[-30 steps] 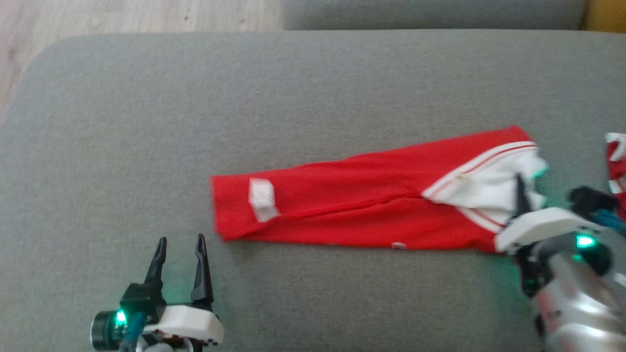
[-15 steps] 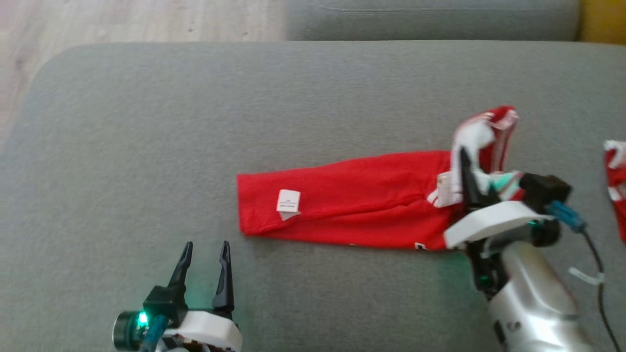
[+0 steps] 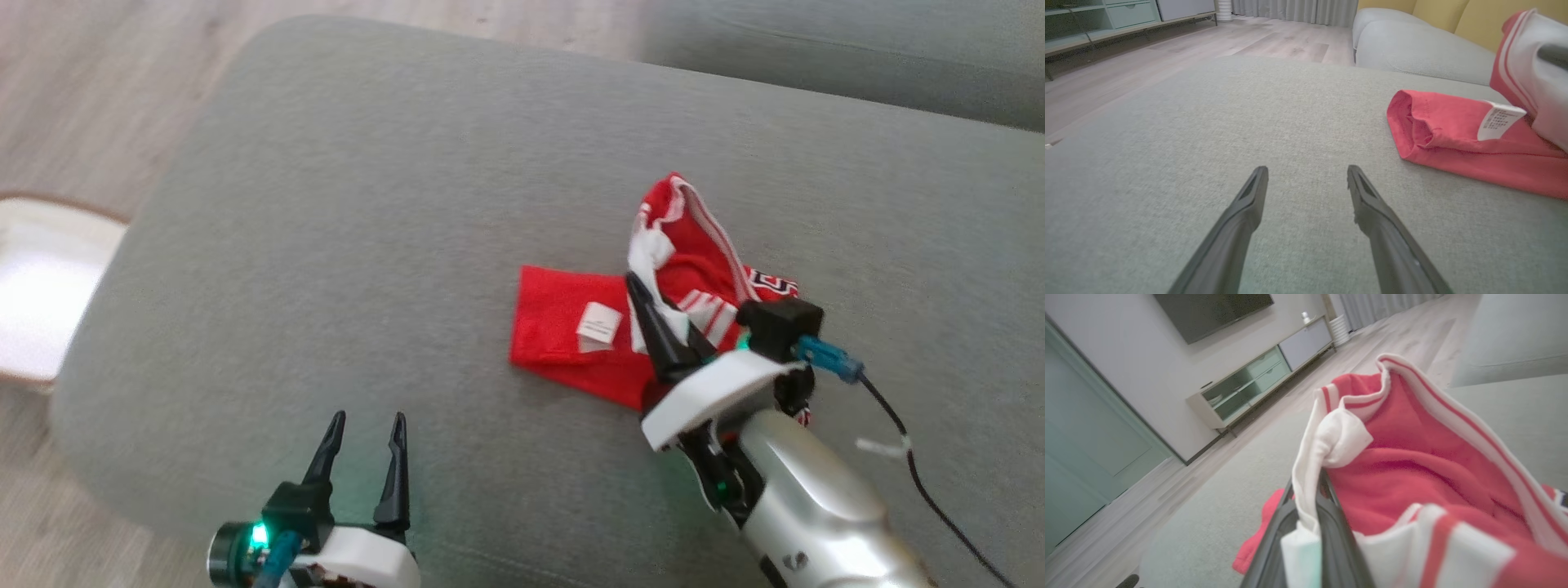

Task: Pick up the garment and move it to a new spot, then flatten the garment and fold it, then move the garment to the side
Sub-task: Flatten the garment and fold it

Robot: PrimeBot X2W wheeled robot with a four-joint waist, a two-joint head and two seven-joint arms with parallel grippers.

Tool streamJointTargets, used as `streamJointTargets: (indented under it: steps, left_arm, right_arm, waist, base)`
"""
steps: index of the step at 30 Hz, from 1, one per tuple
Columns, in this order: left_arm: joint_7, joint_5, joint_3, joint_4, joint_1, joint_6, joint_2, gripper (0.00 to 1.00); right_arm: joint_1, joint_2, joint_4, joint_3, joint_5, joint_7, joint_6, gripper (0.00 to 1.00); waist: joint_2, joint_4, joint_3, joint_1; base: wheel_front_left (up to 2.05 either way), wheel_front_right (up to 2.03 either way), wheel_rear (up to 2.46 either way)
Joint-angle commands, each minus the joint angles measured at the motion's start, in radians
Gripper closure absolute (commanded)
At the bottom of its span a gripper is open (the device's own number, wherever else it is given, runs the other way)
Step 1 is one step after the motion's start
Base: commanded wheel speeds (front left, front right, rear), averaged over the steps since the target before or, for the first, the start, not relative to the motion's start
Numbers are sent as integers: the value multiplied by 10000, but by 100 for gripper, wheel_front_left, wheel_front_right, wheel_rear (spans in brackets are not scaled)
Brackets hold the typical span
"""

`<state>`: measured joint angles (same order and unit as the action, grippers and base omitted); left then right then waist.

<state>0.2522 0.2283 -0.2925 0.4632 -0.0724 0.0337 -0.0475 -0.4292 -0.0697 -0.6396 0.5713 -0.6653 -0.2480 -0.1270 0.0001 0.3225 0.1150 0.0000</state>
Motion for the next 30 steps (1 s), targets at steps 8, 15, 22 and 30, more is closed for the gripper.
streamJointTargets:
  steps: [8, 15, 22, 30]
  left_arm:
    - [95, 182, 85, -247, -132, 90, -28, 0]
    - [95, 109, 343, -539, -342, 159, -28, 0]
    - [95, -267, 820, -819, -600, 188, -28, 0]
    - [95, -544, 1509, -874, -353, 218, -28, 0]
  right_arm:
    - [-1013, 193, 298, 934, -894, -137, -37, 0]
    - [-776, 194, 556, -438, 100, -137, -37, 0]
    - [297, 194, 857, -3519, 2519, -137, -37, 0]
    - [1389, 194, 1086, -4577, 3900, -137, -37, 0]
  waist:
    - [-1, 643, 43, 0]
    - [-1, -385, -44, 0]
    - [-1, -1778, -235, 0]
    - [-1, -2650, -497, 0]
  base:
    - [0, 0, 0]
    - [0, 0, 0]
    - [0, 0, 0]
    - [0, 0, 0]
